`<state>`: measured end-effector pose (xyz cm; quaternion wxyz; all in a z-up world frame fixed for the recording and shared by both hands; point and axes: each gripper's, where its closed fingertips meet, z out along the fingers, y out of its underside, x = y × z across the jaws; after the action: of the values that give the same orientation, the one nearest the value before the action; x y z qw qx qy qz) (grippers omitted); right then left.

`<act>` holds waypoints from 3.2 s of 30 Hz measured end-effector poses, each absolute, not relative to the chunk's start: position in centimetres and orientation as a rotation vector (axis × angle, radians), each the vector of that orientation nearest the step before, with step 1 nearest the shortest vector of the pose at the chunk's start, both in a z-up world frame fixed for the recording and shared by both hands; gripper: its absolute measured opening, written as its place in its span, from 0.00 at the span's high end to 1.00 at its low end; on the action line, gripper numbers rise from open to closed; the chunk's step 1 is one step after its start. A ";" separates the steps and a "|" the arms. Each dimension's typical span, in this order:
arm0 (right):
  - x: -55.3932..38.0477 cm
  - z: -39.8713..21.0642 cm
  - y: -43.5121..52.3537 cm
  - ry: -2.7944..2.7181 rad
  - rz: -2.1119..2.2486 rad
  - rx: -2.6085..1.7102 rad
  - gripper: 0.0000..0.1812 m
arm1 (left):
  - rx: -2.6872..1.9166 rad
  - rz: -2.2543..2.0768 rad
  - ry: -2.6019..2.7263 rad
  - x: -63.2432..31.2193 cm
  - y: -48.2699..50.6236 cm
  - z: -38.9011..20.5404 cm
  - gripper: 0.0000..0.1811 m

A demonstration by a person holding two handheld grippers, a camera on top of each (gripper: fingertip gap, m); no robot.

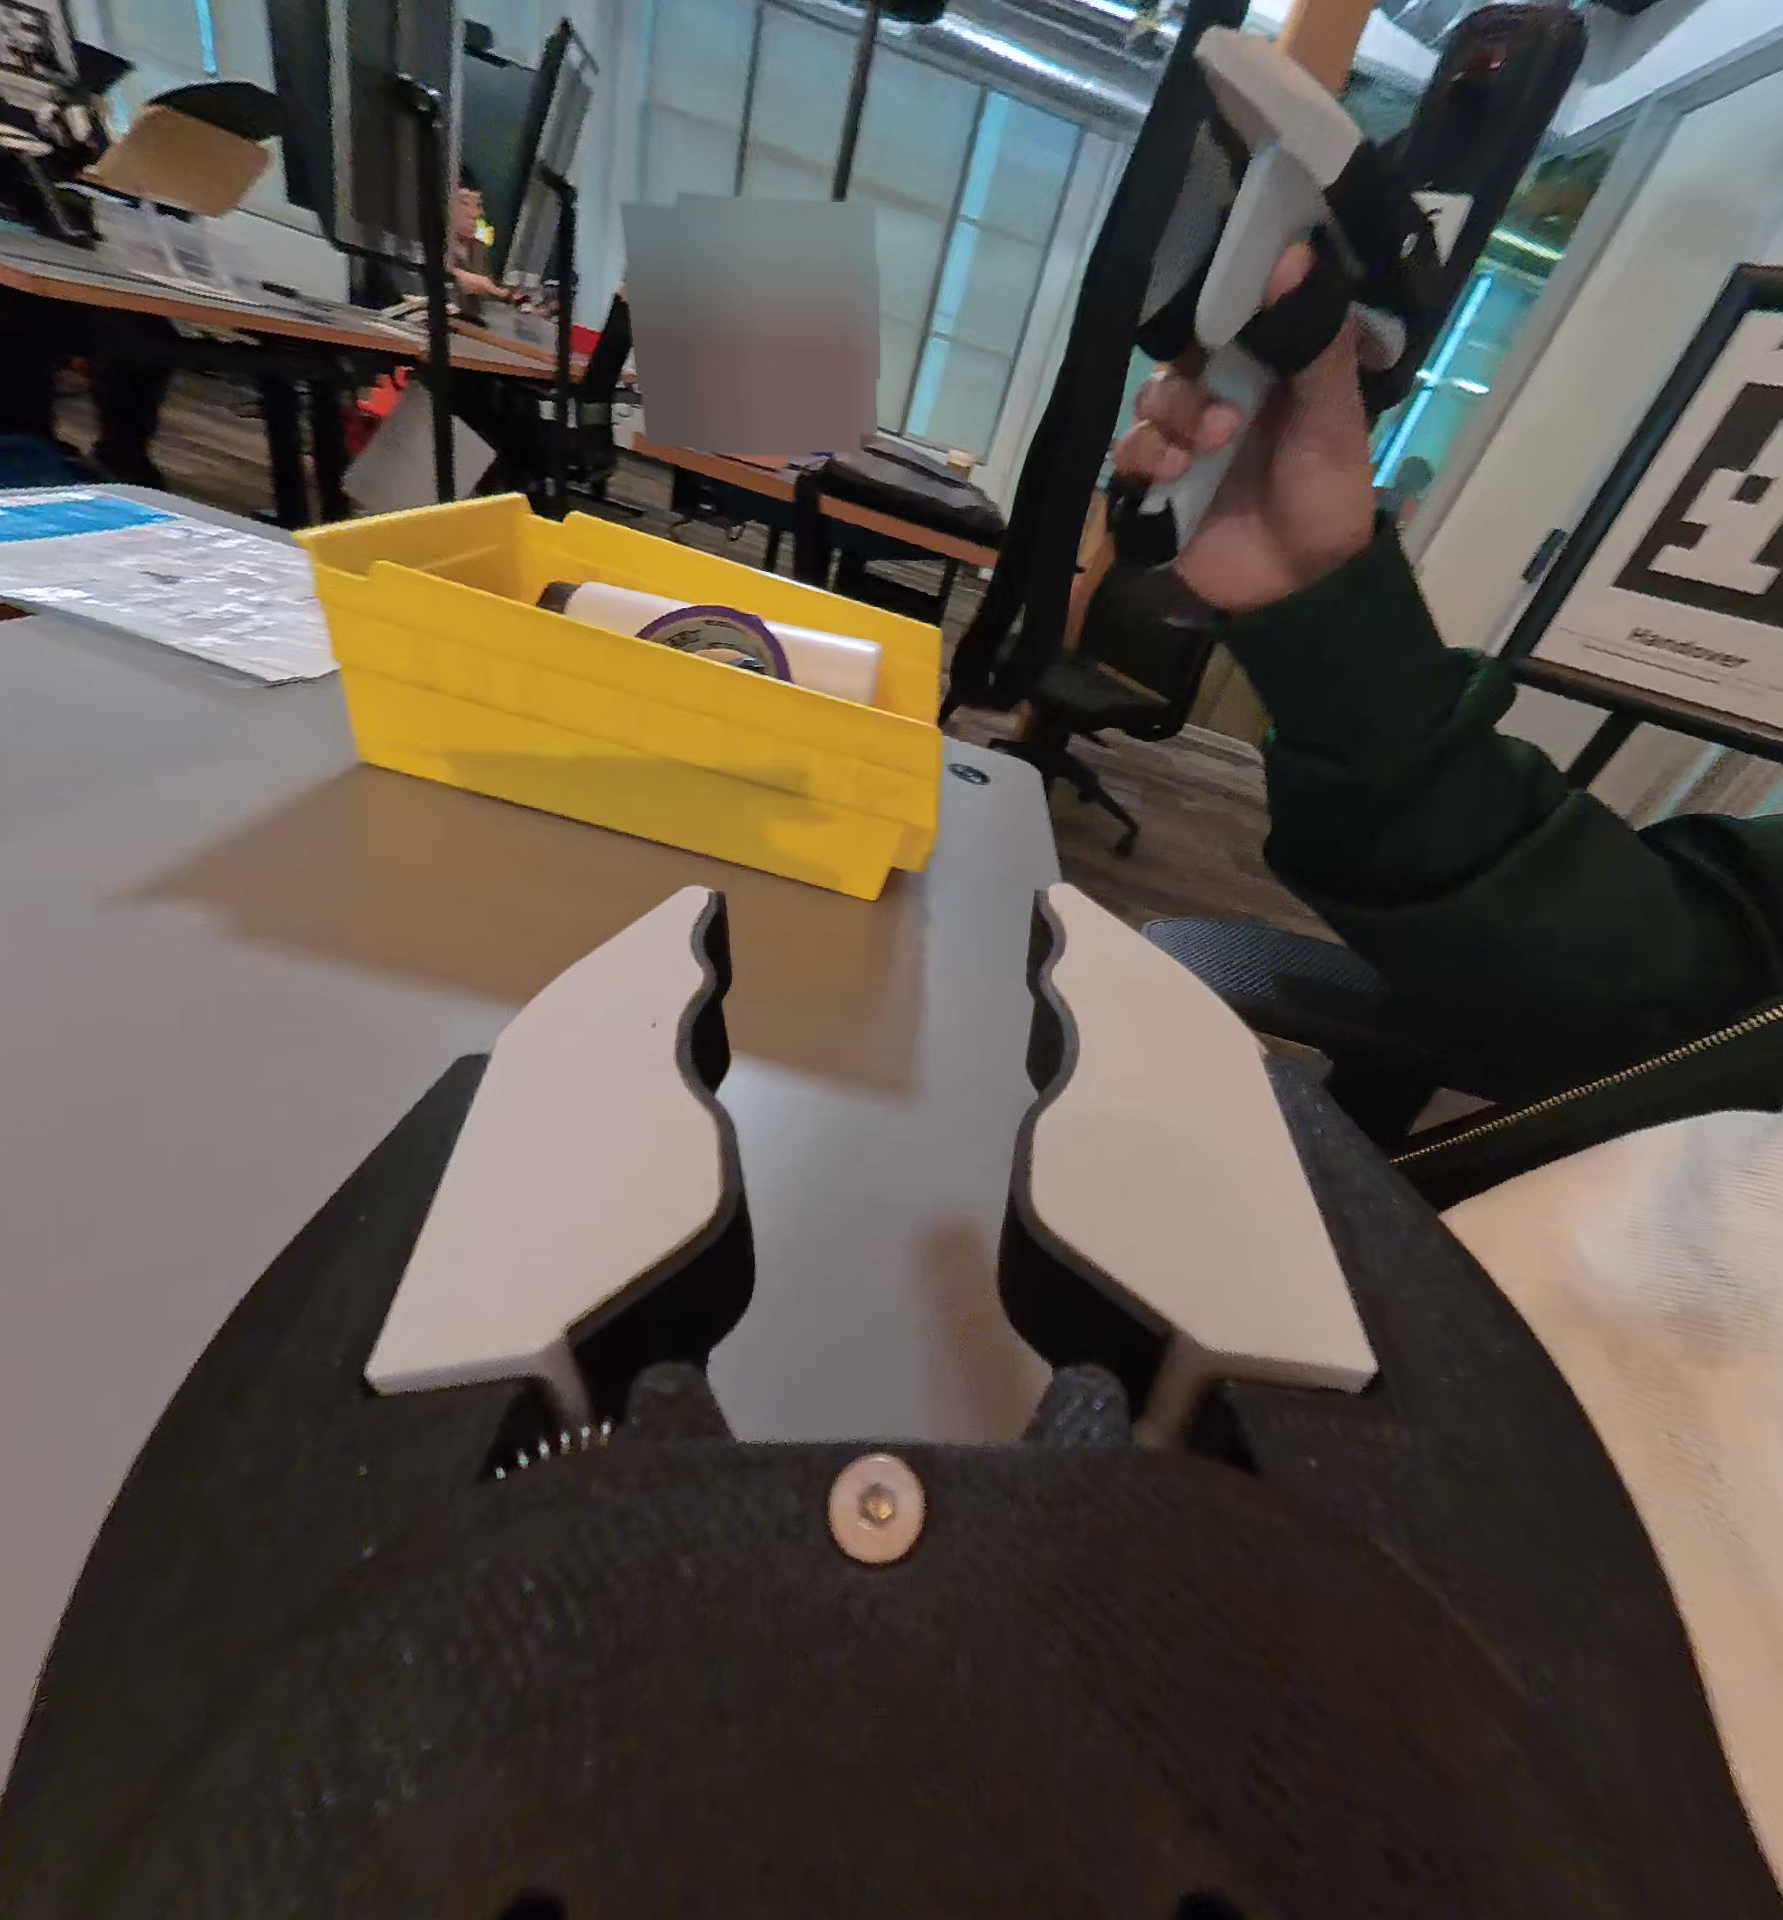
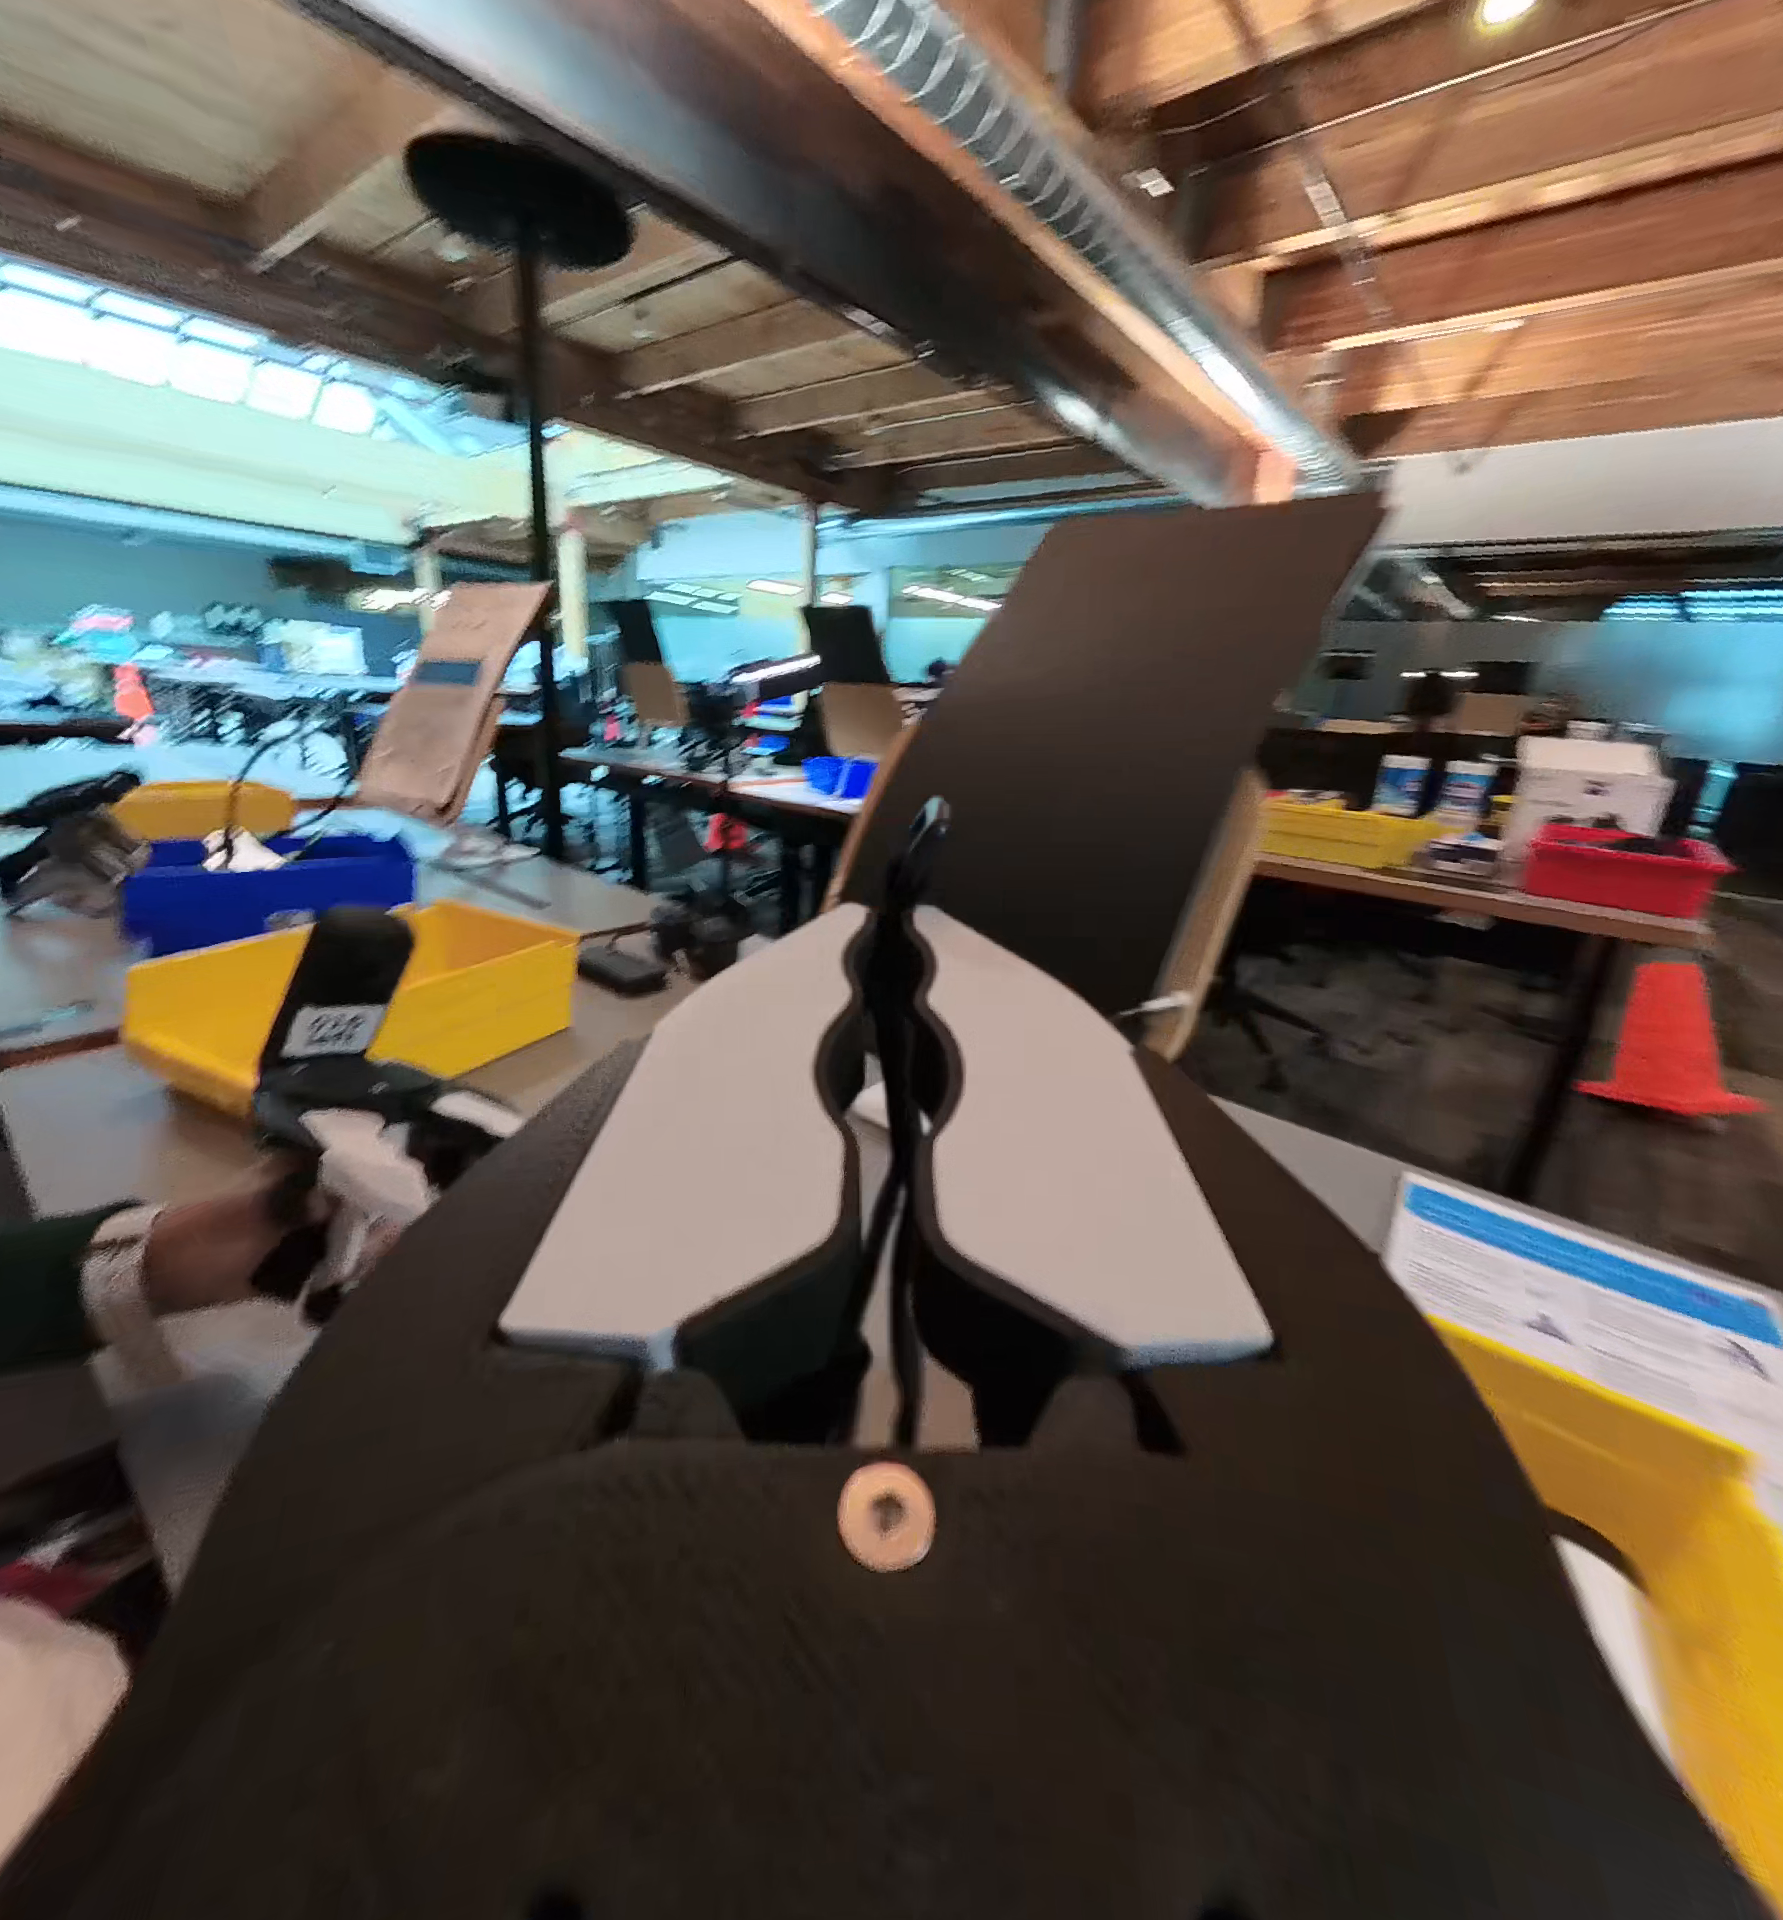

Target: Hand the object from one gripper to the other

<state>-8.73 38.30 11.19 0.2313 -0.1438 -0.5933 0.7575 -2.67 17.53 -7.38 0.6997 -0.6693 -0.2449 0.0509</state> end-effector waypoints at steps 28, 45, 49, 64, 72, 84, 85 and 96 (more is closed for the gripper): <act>-23.2 5.3 40.2 -1.725 1.886 -0.876 0.66 | -1.449 0.353 -0.814 0.5 8.6 -8.6 0.72; -9.1 8.6 28.5 -1.871 2.314 -0.444 0.74 | -1.568 0.661 -1.161 -1.5 -7.2 -4.3 0.77; -6.3 5.3 24.9 -1.901 2.449 -0.449 0.78 | -1.656 1.037 -1.518 1.7 -20.1 -4.1 0.79; -5.1 -10.0 21.0 -2.269 2.090 -0.519 0.78 | -1.428 0.704 -1.903 2.2 -29.2 -11.1 0.83; -3.6 -12.2 19.6 -2.423 1.979 -0.414 0.76 | -1.561 0.393 -2.021 2.9 -26.5 -15.0 0.83; -3.4 -13.0 19.0 -2.455 1.911 -0.347 0.76 | -1.683 0.152 -2.105 3.5 -24.5 -19.3 0.79; -3.4 -12.9 19.1 -2.451 1.913 -0.349 0.76 | -1.694 0.158 -2.113 3.5 -24.5 -19.2 0.79; -3.2 -13.6 18.9 -2.488 1.873 -0.335 0.76 | -1.654 0.157 -2.152 3.5 -24.7 -19.2 0.77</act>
<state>-3.22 18.87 -13.62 0.0046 -0.1069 -0.7944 0.5980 3.50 -24.71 -19.22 0.2100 -0.5948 -0.7739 0.0566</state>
